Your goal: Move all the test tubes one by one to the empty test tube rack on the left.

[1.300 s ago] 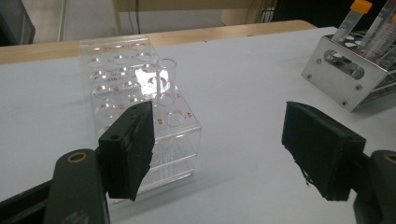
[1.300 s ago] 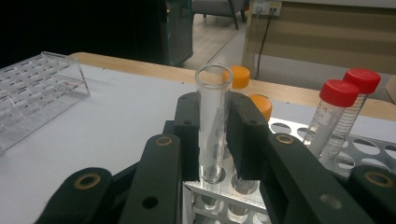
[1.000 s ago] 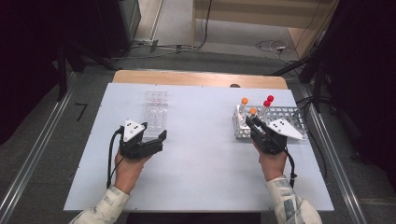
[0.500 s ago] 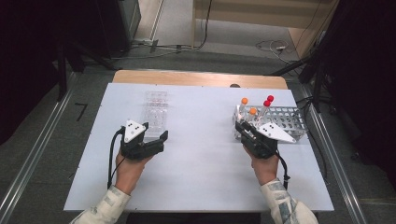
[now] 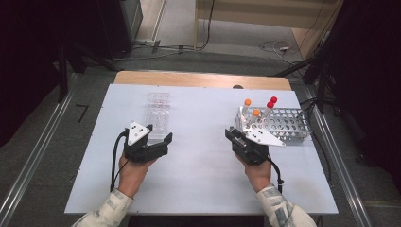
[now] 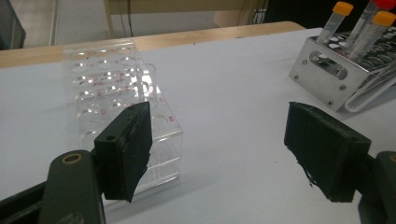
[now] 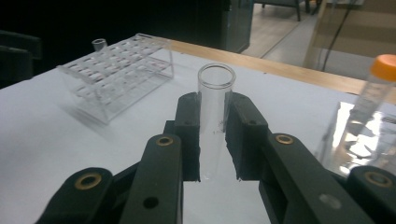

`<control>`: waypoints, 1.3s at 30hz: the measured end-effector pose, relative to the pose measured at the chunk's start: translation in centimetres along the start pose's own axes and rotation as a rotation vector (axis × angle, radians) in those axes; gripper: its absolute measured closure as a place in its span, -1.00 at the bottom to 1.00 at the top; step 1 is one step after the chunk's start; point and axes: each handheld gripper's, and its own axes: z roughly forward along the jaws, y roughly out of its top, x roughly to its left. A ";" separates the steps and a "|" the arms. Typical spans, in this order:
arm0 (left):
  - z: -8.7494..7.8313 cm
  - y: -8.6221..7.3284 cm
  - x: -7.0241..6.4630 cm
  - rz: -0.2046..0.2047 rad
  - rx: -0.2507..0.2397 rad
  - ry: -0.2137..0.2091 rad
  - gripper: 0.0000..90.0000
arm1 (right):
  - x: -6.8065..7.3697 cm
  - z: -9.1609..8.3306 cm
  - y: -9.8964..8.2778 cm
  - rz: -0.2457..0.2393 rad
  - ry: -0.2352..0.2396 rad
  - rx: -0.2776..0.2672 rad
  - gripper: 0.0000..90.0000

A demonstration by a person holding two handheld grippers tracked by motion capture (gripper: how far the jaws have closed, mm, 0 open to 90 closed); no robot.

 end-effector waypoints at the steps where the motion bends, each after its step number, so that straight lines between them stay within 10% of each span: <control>1: -0.1 0.1 -0.2 0.000 -0.002 -0.006 -0.47 | 0.3 0.1 0.0 -0.002 0.011 -0.001 0.62; 22: 0.2 1.2 -5.5 0.057 0.002 -0.191 -0.21 | 7.2 2.9 -1.2 -0.089 0.195 0.056 0.62; 39: 0.8 1.0 -6.3 0.087 0.032 -0.245 0.23 | 8.4 3.3 -1.2 -0.114 0.211 0.061 0.62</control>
